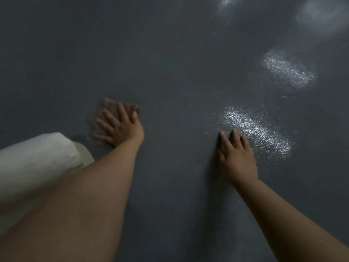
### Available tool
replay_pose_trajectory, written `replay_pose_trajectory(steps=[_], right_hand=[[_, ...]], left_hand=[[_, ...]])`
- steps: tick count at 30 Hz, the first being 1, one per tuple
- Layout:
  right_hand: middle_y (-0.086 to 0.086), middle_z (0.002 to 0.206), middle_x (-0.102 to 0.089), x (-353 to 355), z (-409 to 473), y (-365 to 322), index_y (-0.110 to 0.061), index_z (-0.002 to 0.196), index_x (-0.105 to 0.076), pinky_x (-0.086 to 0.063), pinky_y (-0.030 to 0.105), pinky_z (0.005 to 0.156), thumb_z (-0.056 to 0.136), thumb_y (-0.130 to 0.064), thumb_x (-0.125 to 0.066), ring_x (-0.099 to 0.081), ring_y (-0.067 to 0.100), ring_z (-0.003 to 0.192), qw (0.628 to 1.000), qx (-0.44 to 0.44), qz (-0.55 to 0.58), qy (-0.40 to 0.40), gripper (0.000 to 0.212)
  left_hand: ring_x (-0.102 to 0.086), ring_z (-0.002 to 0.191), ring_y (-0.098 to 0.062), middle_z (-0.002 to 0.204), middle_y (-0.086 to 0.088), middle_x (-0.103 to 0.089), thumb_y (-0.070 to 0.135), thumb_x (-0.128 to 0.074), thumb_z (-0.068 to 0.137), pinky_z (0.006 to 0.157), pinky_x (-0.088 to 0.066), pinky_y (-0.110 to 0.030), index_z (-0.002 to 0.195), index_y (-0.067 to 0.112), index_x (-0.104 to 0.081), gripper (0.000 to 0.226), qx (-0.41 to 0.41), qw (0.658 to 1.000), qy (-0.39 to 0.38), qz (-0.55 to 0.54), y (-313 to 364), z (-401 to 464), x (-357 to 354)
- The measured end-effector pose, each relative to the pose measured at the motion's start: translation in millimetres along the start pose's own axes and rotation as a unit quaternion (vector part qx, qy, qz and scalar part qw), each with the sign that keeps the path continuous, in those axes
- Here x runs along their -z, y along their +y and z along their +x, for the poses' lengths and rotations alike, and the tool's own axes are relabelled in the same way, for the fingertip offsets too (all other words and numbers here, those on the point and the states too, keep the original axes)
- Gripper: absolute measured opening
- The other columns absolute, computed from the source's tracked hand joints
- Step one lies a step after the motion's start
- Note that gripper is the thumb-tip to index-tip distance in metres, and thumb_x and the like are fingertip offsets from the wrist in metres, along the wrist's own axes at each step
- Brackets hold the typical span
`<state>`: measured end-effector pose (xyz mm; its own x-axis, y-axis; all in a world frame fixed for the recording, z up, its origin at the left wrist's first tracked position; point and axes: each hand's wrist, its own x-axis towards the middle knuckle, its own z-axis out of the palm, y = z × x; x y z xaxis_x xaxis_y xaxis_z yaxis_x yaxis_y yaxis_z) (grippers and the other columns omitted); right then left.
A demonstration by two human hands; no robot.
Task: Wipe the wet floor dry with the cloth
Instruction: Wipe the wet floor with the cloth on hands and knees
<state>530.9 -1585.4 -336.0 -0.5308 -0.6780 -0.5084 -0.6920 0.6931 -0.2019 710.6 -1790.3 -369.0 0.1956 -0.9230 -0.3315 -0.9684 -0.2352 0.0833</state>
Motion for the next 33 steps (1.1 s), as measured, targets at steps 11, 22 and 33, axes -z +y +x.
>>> replay_pose_trajectory(steps=[11, 22, 33], right_hand=[[-0.006, 0.160, -0.005, 11, 1, 5, -0.036, 0.149, -0.021, -0.021, 0.042, 0.115, 0.096, -0.021, -0.038, -0.003, 0.022, 0.146, 0.999, 0.005, 0.048, 0.003, 0.058], [-0.002, 0.159, -0.010, 8, -2, 13, -0.028, 0.149, -0.025, -0.020, 0.036, 0.114, 0.097, -0.020, -0.039, -0.009, 0.023, 0.145, 0.999, 0.034, 0.023, 0.029, 0.055], [0.006, 0.158, -0.014, -19, -50, 26, -0.025, 0.147, -0.030, -0.017, 0.038, 0.116, 0.094, -0.022, -0.043, -0.014, 0.029, 0.144, 0.999, 0.010, 0.005, 0.036, 0.055]], left_hand=[[-0.025, 0.137, -0.043, 0.150, -0.011, -0.035, 0.055, -0.025, 0.087, 0.104, -0.001, -0.068, 0.141, 0.032, -0.040, 0.060, -0.407, 0.901, -0.083, 0.127, 8, -222, -74], [0.016, 0.144, -0.035, 0.158, -0.005, 0.016, 0.052, -0.019, 0.098, 0.109, 0.005, -0.065, 0.148, 0.040, 0.003, 0.056, -0.313, 0.934, -0.035, 0.166, -22, -53, -18], [0.017, 0.142, -0.041, 0.157, -0.011, 0.016, 0.052, -0.025, 0.098, 0.108, 0.007, -0.064, 0.150, 0.036, -0.002, 0.060, -0.182, 0.979, -0.064, 0.067, -31, -177, -49]])
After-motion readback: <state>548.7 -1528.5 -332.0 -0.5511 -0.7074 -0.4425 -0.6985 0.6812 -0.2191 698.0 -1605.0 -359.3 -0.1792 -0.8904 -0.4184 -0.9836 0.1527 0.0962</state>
